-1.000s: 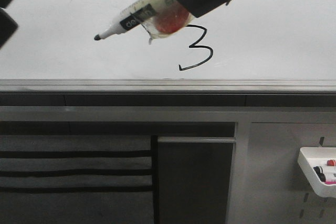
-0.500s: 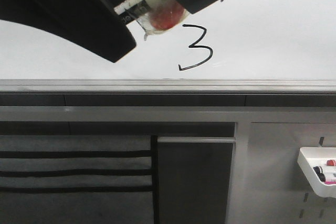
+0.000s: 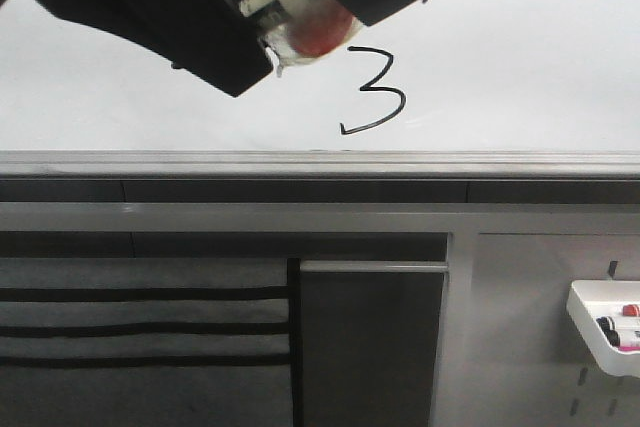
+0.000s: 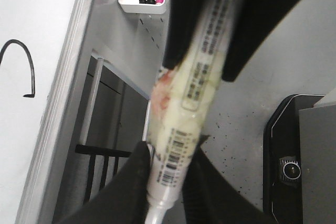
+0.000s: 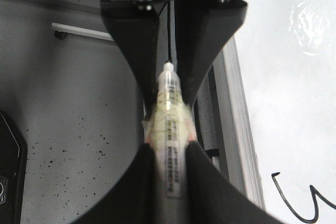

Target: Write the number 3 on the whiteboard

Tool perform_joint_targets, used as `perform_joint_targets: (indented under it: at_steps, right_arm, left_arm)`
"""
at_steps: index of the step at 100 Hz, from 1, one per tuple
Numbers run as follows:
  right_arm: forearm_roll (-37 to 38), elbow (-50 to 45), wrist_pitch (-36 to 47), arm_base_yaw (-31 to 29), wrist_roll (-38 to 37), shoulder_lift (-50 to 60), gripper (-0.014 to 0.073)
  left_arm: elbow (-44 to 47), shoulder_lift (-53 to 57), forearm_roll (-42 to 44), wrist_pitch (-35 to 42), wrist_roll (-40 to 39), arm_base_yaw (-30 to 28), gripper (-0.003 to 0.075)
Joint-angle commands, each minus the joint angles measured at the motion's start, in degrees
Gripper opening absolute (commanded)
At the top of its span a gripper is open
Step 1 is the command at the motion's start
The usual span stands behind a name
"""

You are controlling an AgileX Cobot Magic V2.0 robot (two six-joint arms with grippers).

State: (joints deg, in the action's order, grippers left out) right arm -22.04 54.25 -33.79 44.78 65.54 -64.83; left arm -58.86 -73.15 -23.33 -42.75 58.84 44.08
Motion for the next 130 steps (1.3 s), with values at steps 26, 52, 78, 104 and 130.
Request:
perform_joint_targets:
  at_steps: [26,52,78,104,130]
  right_arm:
    - [-0.9,1.6,2.2,0.0,0.5,1.4,-0.0006]
    - [-0.9,1.6,5.6,-2.4,-3.0,2.2,0.037]
    - [-0.9,1.6,7.8,-15.4,-12.8,8.2,0.0384]
    - [-1.0,1.6,3.6,-20.1,-17.3,9.4,0.0384]
    - [-1.0,1.6,1.9,-20.1,-17.3,9.4,0.0384]
  left_arm:
    - [-2.0,1.2,-1.6,2.8,-0.2,0.4,-0.0018]
    - [-2.0,1.2,-1.6,3.0,-0.3,-0.8,-0.0018]
    - [0.4,1.1,-1.8,13.0,-10.6,-15.0,-0.0018]
    - [5.7,-0.5,-15.0,32.2,-18.2,-29.1,-0.0018]
    - [5.8,-6.7,-18.1,35.4,-18.2,-32.2,-0.0018]
